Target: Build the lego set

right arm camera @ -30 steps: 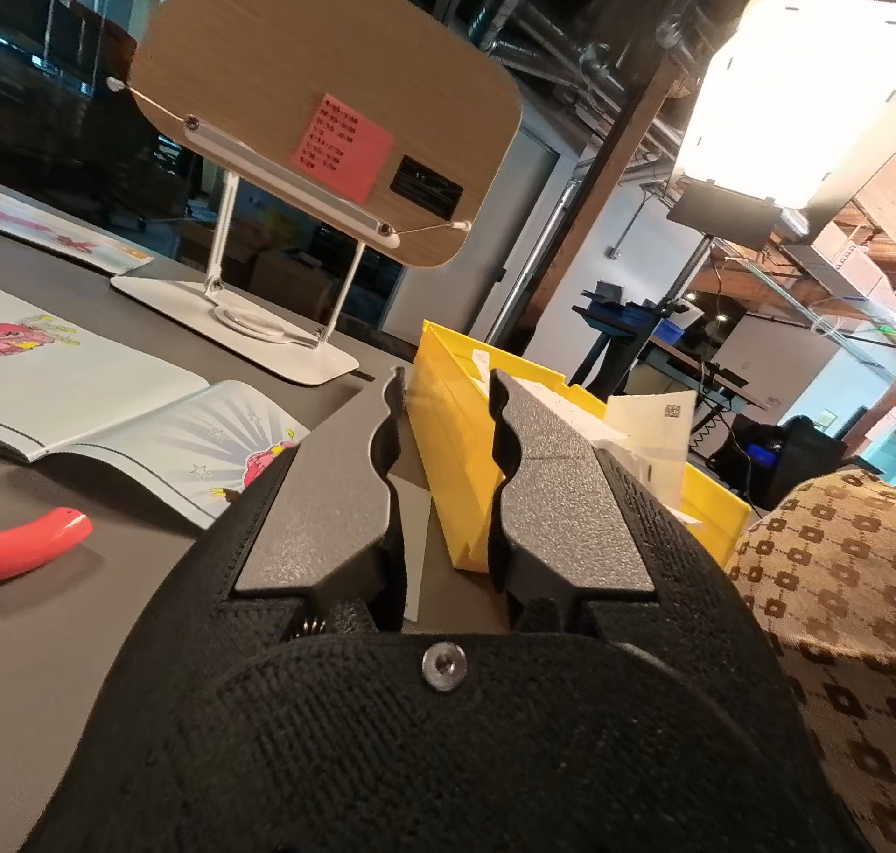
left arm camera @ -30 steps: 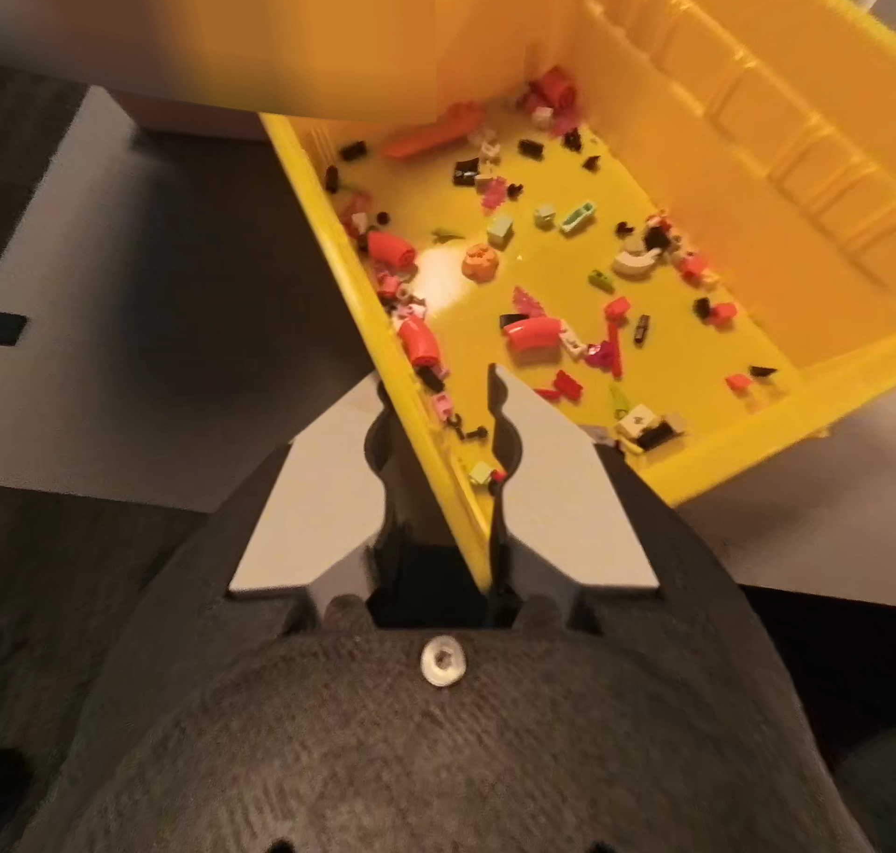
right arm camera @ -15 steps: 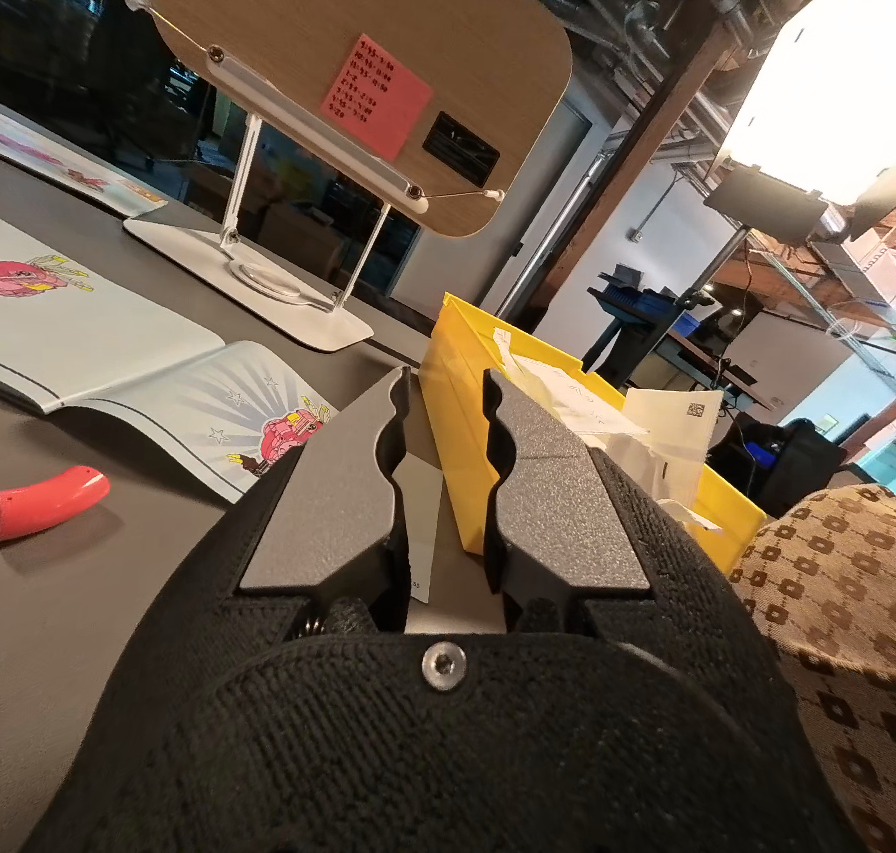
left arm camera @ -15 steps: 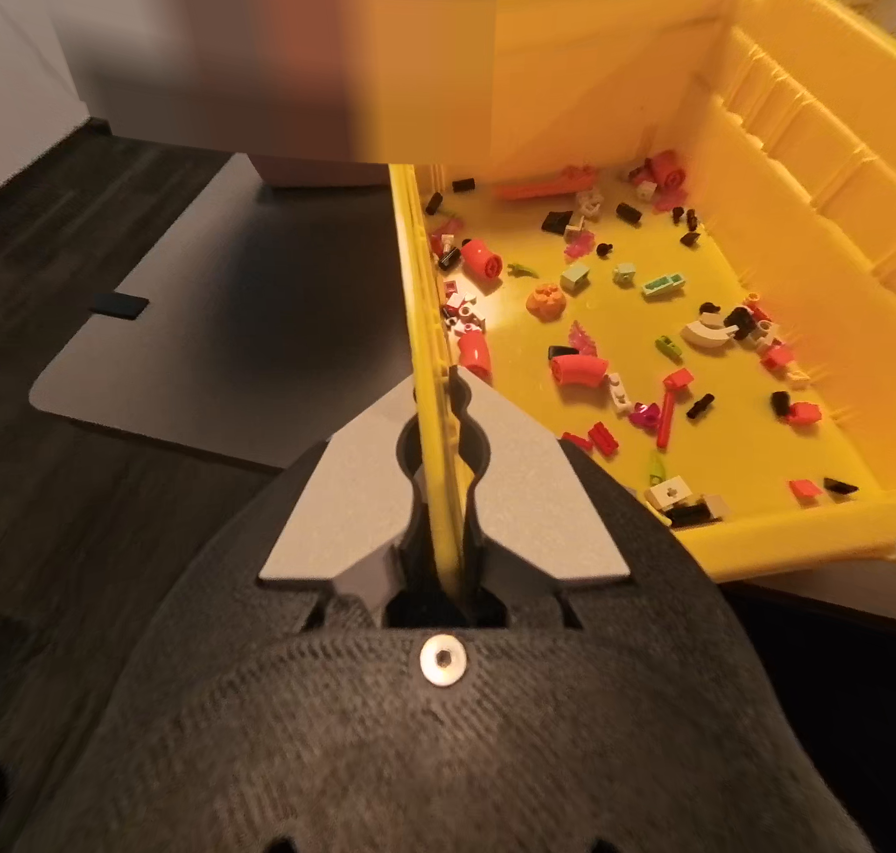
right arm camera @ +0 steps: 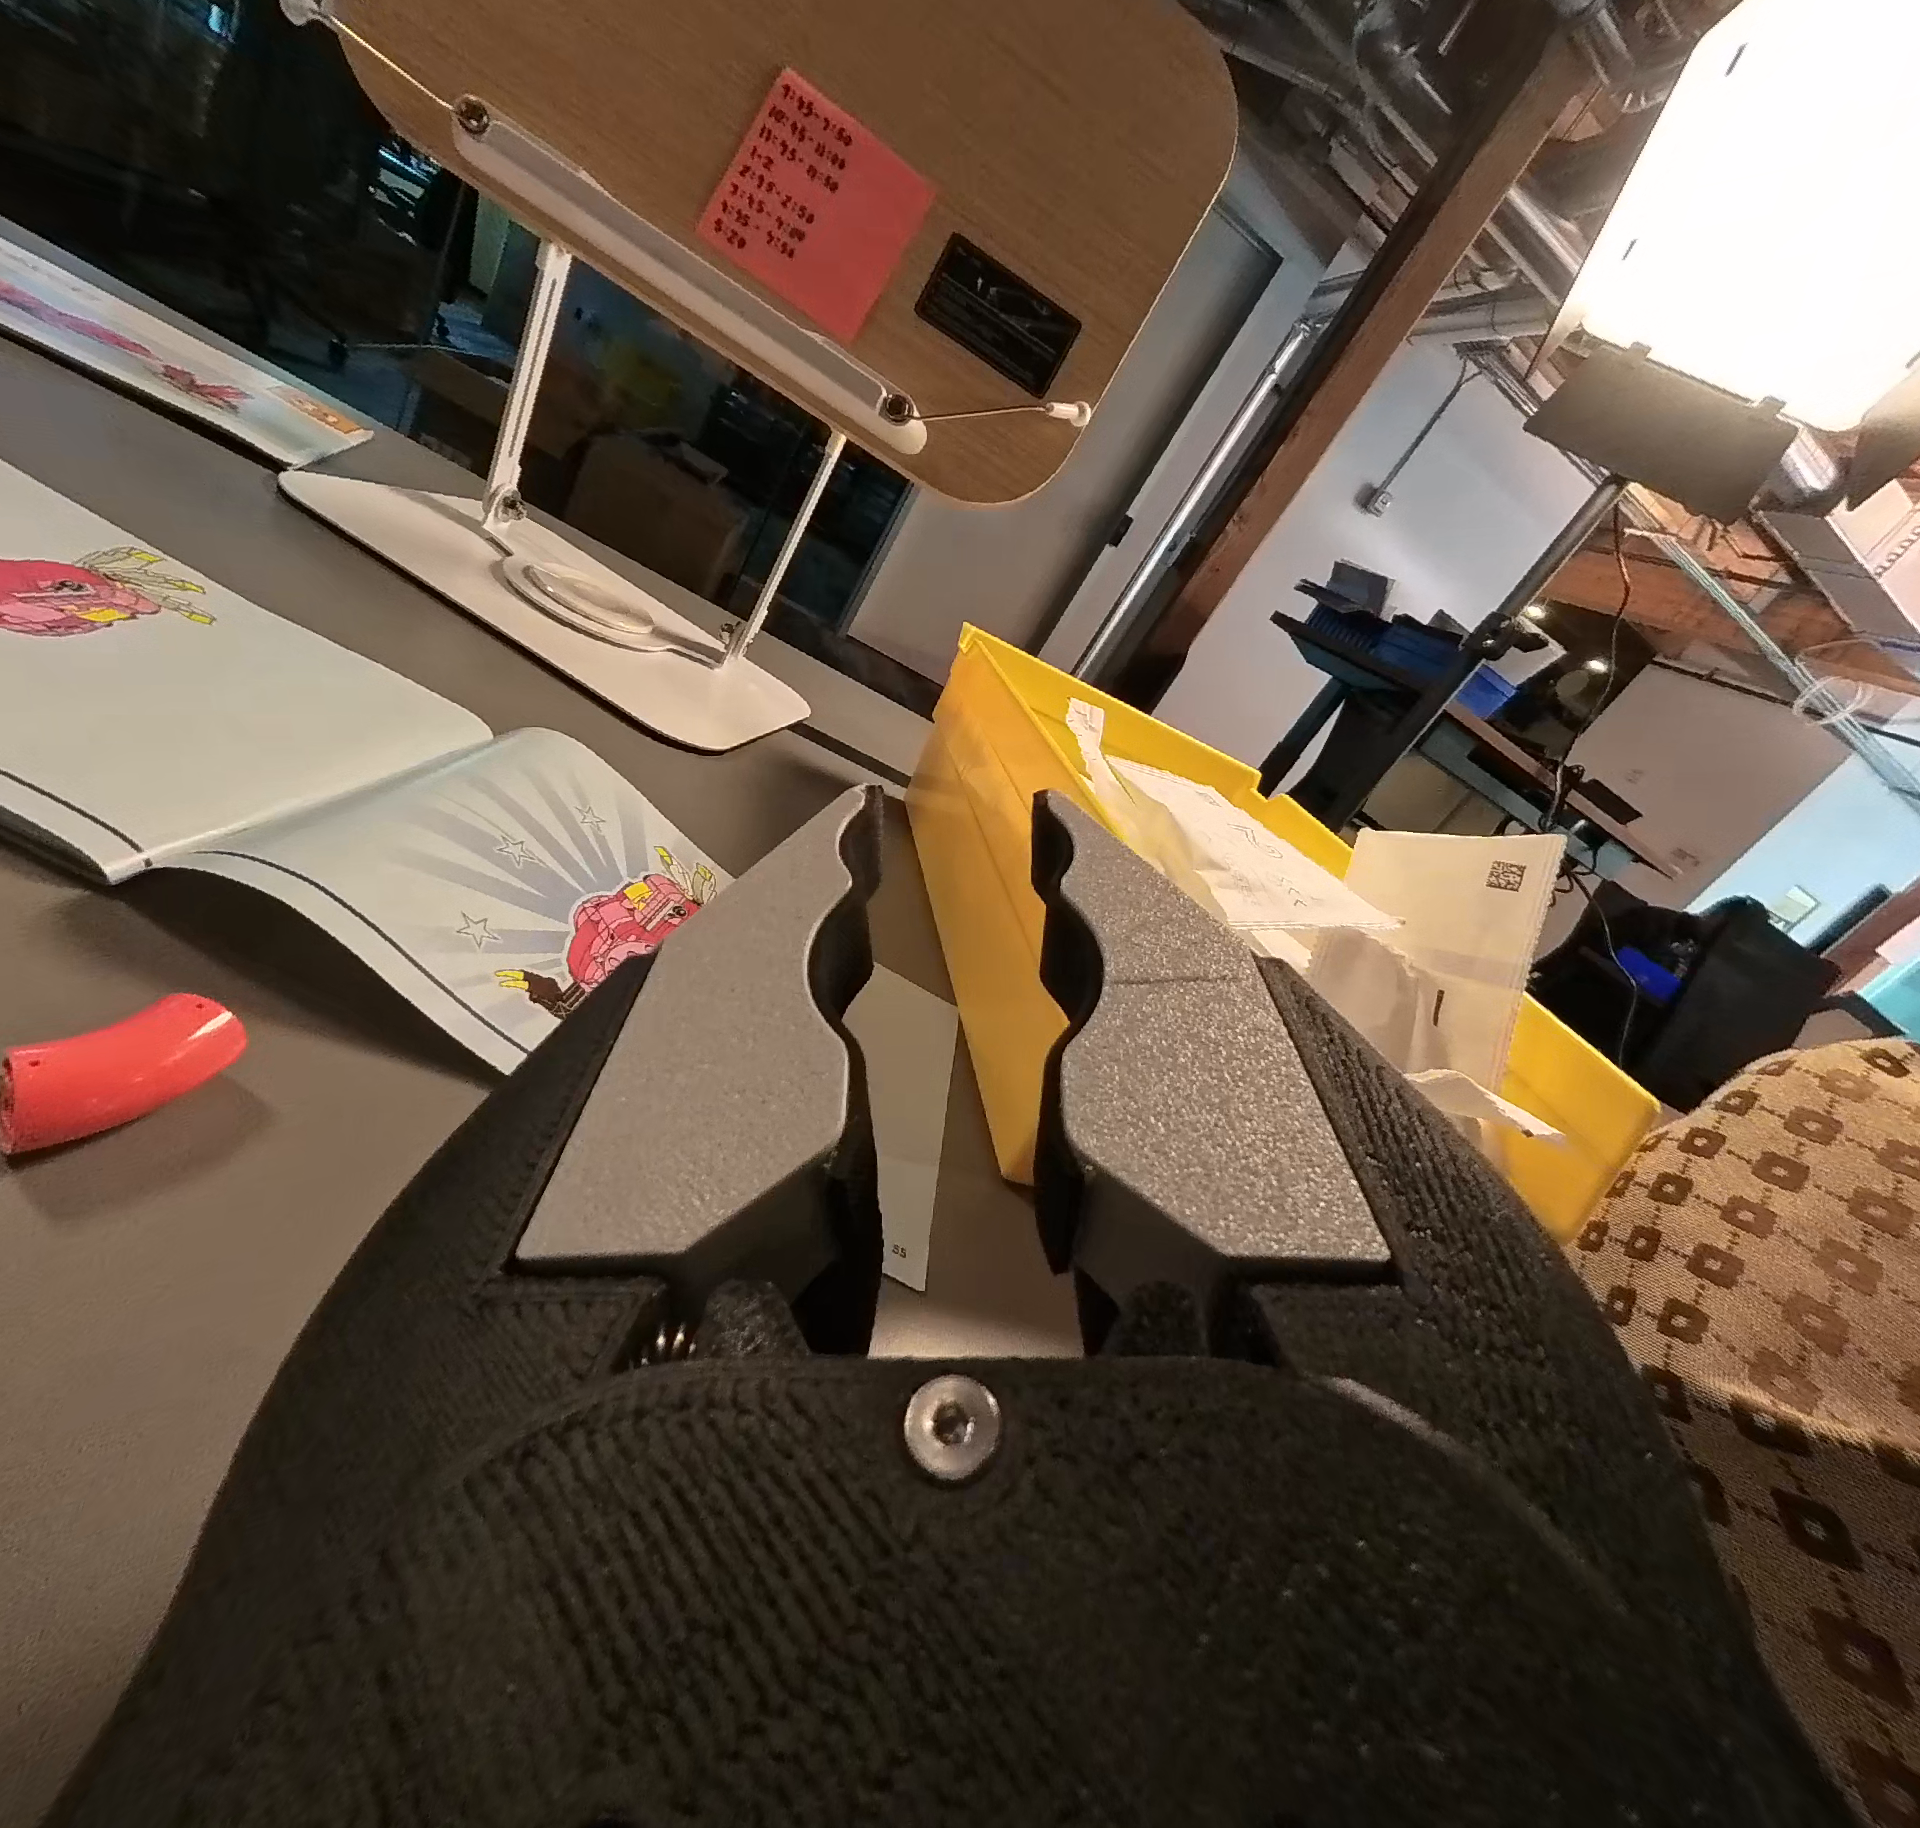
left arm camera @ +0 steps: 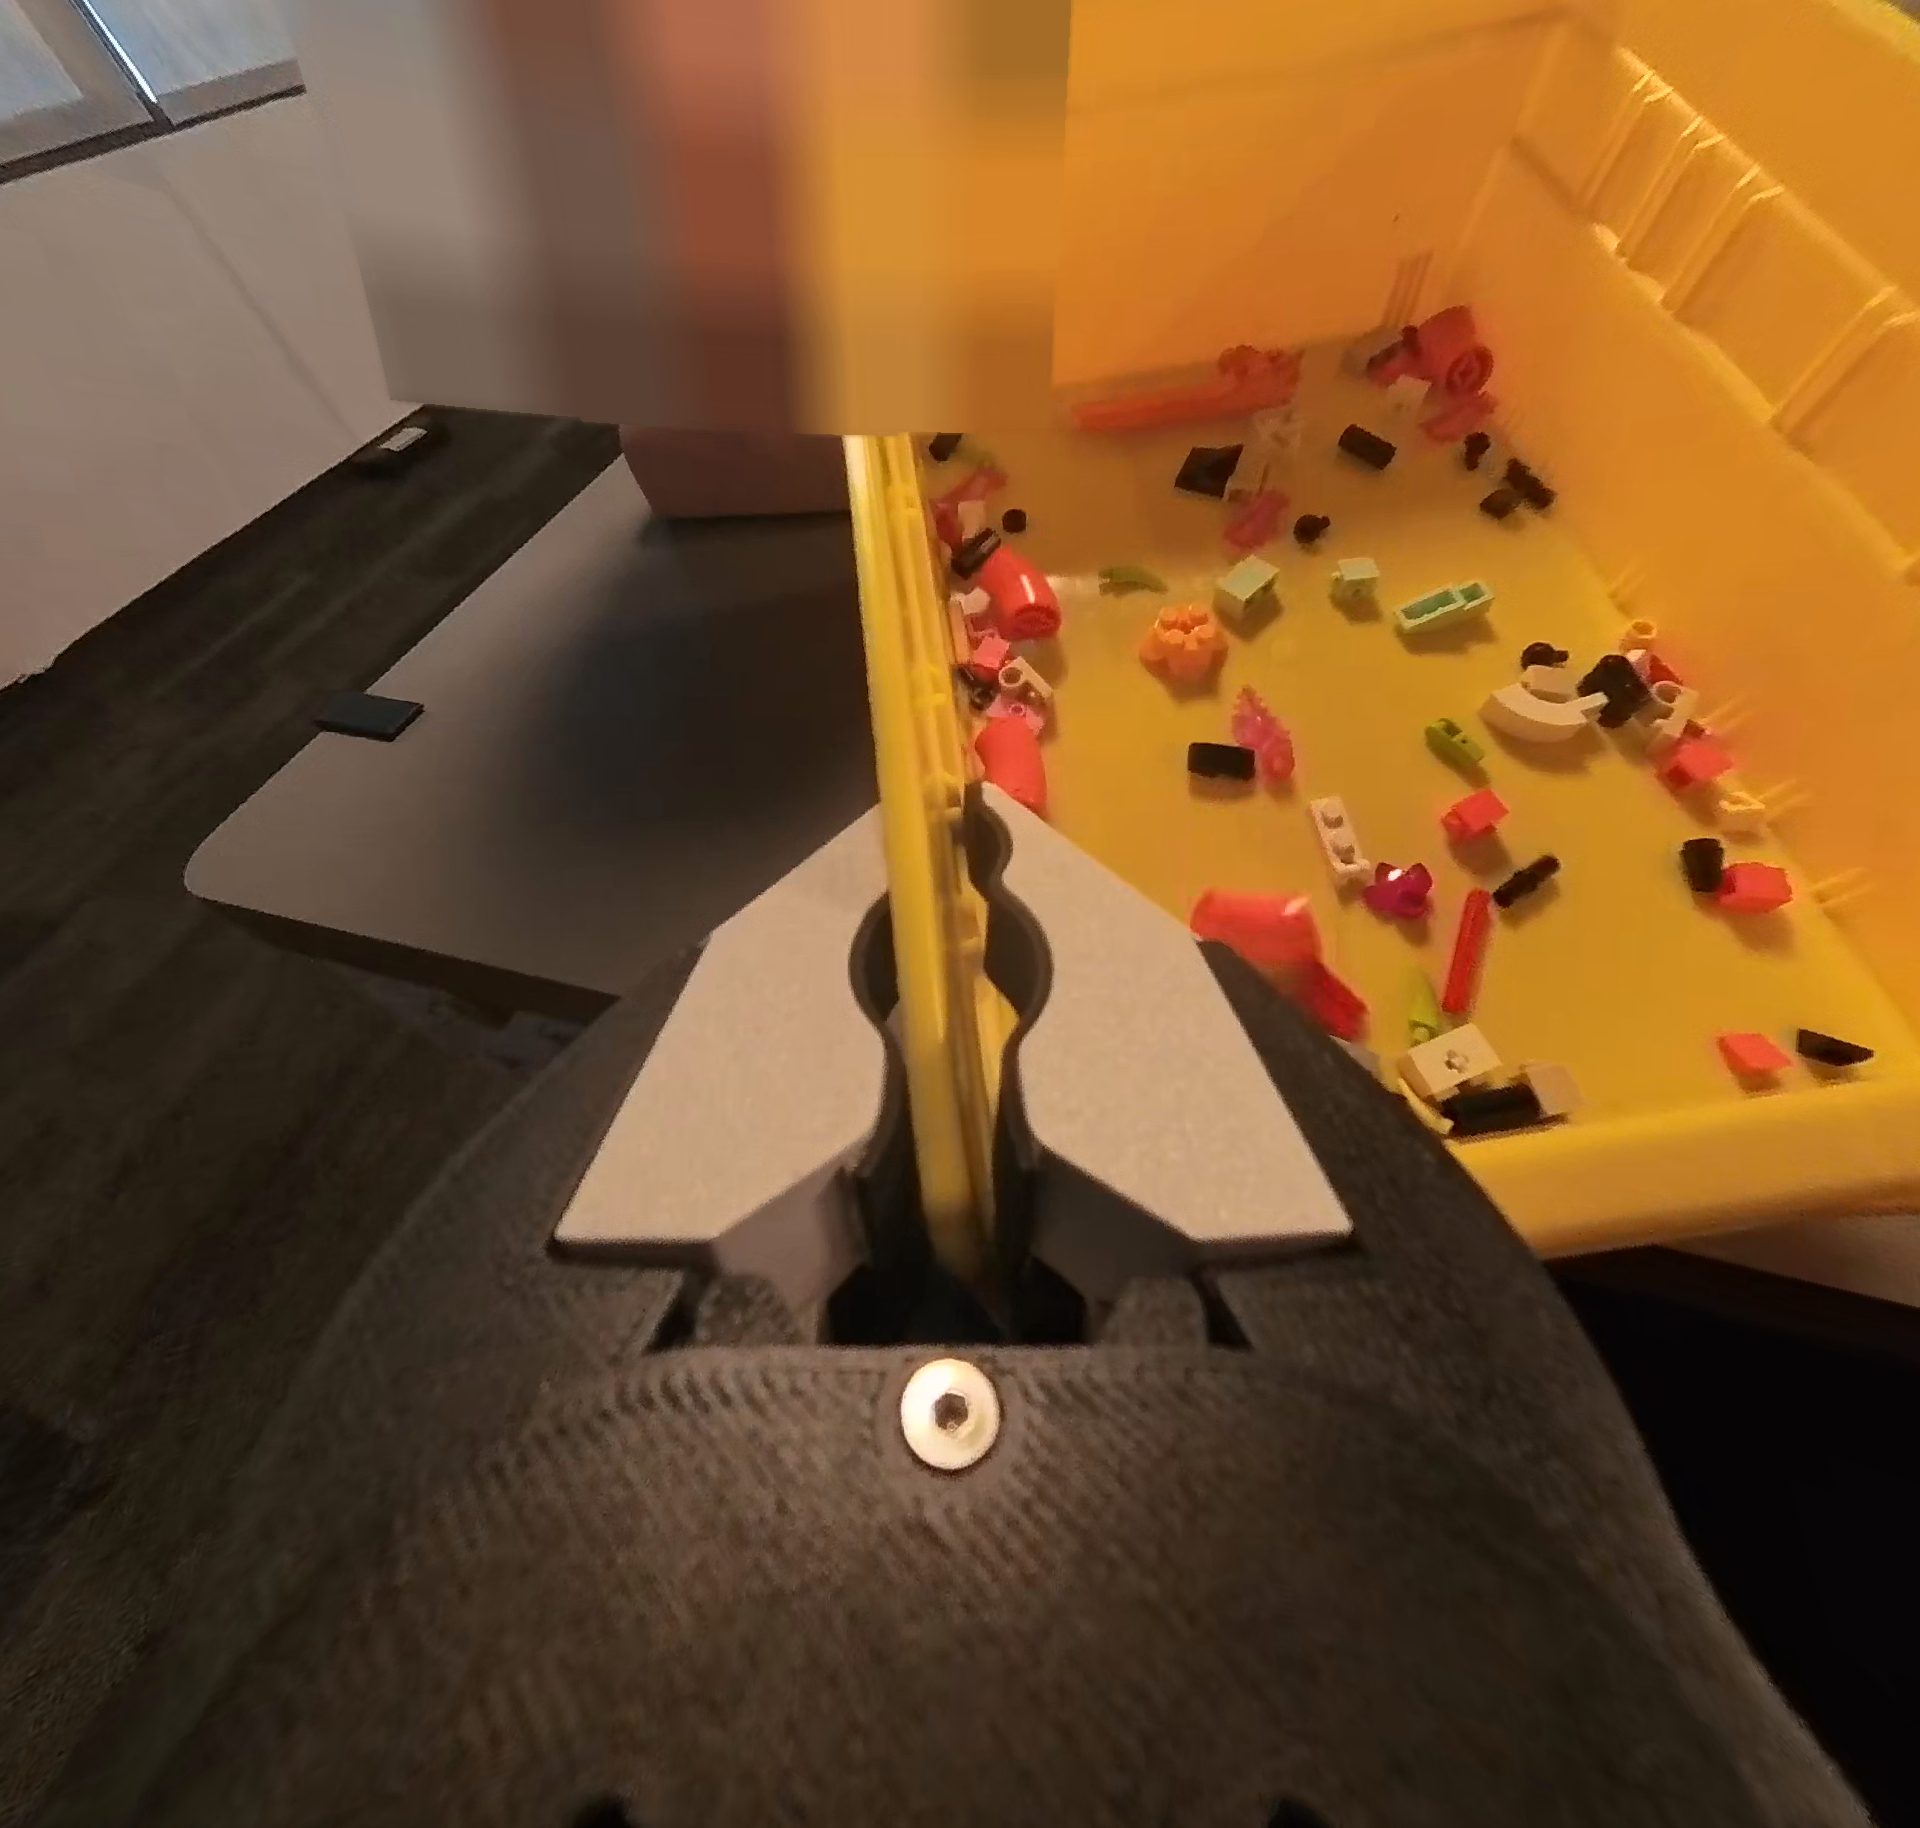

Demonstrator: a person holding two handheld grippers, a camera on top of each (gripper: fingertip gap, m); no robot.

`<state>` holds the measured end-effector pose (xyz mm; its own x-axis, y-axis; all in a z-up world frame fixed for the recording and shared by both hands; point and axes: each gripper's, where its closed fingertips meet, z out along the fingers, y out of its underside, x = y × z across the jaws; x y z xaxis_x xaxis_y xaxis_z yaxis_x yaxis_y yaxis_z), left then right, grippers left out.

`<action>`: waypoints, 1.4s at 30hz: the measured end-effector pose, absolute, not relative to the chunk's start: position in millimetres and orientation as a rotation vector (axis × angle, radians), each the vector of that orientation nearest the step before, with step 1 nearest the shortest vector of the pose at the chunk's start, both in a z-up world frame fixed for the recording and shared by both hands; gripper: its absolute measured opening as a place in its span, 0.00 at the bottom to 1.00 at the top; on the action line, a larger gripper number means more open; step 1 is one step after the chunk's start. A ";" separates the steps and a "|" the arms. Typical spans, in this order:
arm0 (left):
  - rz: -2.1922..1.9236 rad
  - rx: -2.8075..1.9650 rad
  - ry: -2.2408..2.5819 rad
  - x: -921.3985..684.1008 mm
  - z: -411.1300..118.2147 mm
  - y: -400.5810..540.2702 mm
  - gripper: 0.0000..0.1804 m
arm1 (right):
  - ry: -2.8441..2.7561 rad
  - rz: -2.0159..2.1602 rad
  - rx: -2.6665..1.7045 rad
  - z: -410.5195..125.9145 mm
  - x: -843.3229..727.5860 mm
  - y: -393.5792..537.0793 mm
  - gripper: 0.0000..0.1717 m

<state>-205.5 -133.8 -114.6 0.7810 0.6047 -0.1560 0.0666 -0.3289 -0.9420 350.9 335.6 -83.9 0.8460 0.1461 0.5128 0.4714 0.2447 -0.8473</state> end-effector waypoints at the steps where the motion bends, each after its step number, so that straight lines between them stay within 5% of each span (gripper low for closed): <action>1: 0.595 -1.847 -0.514 -205.6 -114.6 -133.5 0.01 | -0.560 -0.239 -1.323 -84.0 350.8 335.5 0.15; 34: 0.489 -2.122 -0.497 -239.4 -130.5 -90.8 0.03 | -0.611 -0.230 -1.265 -80.0 340.9 329.5 0.10; 39: 0.733 -2.139 -0.424 -244.3 -114.7 -94.5 0.17 | -0.538 -0.218 -1.266 -74.3 352.4 329.8 0.09; 42: 0.992 -2.094 -0.320 -238.4 -70.3 -100.6 0.14 | -0.508 -0.206 -1.296 -76.4 357.5 330.4 0.00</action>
